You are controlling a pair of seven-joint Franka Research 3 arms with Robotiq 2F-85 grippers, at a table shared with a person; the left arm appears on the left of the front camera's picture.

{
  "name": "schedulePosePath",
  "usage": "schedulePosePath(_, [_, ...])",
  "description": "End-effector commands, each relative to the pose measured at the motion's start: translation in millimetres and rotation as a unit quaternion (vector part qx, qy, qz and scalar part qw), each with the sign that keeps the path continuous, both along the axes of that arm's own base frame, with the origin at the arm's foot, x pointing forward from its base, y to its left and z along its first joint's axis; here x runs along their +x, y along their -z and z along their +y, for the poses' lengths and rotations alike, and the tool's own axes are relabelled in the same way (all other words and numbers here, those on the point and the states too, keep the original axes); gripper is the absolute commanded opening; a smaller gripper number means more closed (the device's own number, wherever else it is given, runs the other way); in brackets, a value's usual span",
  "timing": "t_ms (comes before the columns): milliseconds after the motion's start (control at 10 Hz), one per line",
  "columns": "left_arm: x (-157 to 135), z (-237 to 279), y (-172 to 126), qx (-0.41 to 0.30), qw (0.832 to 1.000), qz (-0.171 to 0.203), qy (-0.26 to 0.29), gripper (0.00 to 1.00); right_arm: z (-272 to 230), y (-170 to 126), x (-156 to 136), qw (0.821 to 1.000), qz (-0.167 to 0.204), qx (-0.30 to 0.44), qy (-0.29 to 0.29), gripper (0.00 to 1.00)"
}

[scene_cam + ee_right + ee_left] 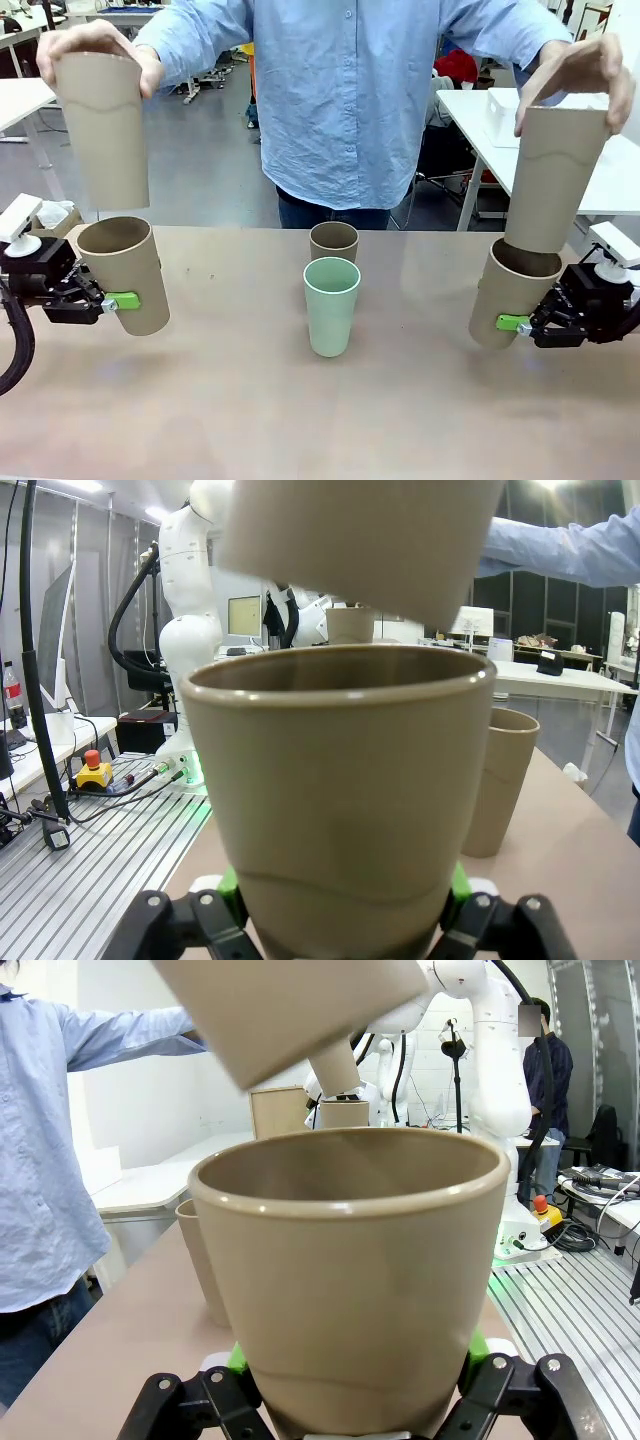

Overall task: Stack the cups and store them in the basket.
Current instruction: Place the stack of Reusable plastic cups into the Pantry Basket.

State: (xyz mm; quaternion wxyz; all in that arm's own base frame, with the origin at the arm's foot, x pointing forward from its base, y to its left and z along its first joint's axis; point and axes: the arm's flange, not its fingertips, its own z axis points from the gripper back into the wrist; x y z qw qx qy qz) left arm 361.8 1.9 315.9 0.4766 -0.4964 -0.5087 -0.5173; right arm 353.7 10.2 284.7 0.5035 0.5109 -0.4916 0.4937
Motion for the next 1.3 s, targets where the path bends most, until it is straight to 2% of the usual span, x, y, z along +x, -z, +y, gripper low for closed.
schedulePosePath(0, [-0.1,0.1,-2.1,-0.001,1.000,-0.004,0.000,0.85,2.2,-2.3,3.6,1.000,-0.004,0.002,0.010,0.83])
schedulePosePath(1200, [-0.1,0.1,-2.1,-0.001,1.000,-0.004,0.000,0.85,2.2,-2.3,3.6,1.000,-0.004,0.002,0.010,0.83])
